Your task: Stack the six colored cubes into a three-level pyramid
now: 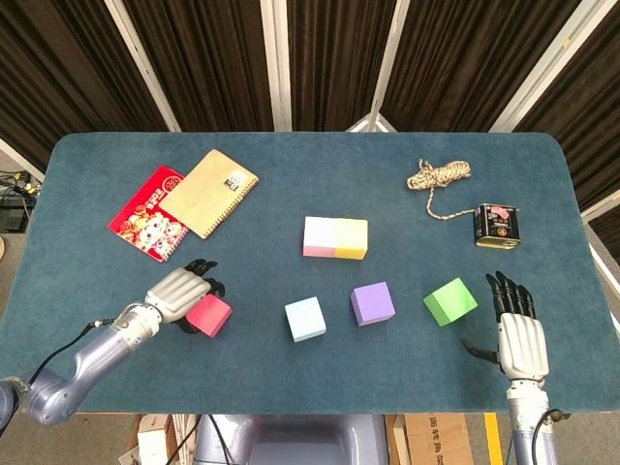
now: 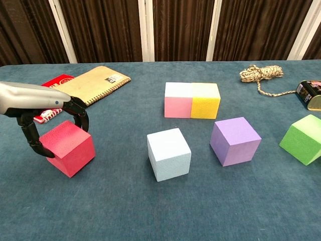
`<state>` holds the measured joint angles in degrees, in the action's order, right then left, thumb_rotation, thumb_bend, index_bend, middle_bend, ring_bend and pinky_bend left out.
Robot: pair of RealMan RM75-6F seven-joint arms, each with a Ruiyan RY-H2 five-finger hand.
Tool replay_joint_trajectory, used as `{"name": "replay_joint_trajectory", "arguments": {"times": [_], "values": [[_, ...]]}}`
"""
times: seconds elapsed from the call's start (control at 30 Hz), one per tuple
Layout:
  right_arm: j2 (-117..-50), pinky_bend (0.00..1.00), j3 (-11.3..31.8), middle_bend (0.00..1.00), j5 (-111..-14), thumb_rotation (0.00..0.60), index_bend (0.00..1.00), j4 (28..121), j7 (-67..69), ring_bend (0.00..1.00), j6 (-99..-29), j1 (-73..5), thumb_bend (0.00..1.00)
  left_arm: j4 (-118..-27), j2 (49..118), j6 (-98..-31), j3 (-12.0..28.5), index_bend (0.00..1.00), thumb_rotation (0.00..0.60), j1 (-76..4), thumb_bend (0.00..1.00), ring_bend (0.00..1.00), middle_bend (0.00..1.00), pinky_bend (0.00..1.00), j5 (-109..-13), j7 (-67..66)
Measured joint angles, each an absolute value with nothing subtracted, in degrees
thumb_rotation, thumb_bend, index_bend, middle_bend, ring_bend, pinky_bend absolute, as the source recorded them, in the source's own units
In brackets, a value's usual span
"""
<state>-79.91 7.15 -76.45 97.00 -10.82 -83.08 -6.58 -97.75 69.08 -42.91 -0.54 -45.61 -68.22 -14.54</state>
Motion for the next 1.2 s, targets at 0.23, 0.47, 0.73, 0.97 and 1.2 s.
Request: {"name": "replay_joint_trajectory", "arguments": {"times": [0.23,0.47,0.73,0.97,1.2], "values": [[-80.0,0.00,7.2,0.01,-76.0,0.600,0.00,96.9,-10.8,0.03,-82.5,-6.8,0.12,-96.7,71.3,-49.2,-0.2,0.30,0.600,-42.5,0.24,0.04,0.42,0.00,-65.6,-16.1],[-80.5,0.00,7.2,0.01,-75.4,0.600,0.00,96.2,-11.2,0.03,-81.4,-7.2,0.12,-94.2,76.5,-54.3,3.3,0.31,0.600,-41.8,0.24,0.05,0.43,0.00,-57.8,-20.3],[-81.1,0.00,7.3,0.01,-74.8,0.600,0.00,95.6,-11.9,0.03,-81.0,-7.7,0.12,-92.2,80.9,-55.5,9.0,0.31,0.600,-45.7,0.24,0.05,0.42,0.00,-45.6,-27.8],[-81.0,0.00,7.2,0.01,-74.7,0.600,0.00,95.5,-11.8,0.03,-80.6,-7.8,0.12,-92.0,83.8,-56.7,12.3,0.29,0.600,-48.0,0.24,0.05,0.40,0.00,-35.3,-30.2],[-80.7,0.00,7.2,0.01,-74.9,0.600,0.00,95.7,-11.7,0.03,-80.8,-7.7,0.12,-92.4,85.1,-58.5,14.4,0.25,0.600,-49.8,0.23,0.05,0.32,0.00,-24.5,-32.6]]}}
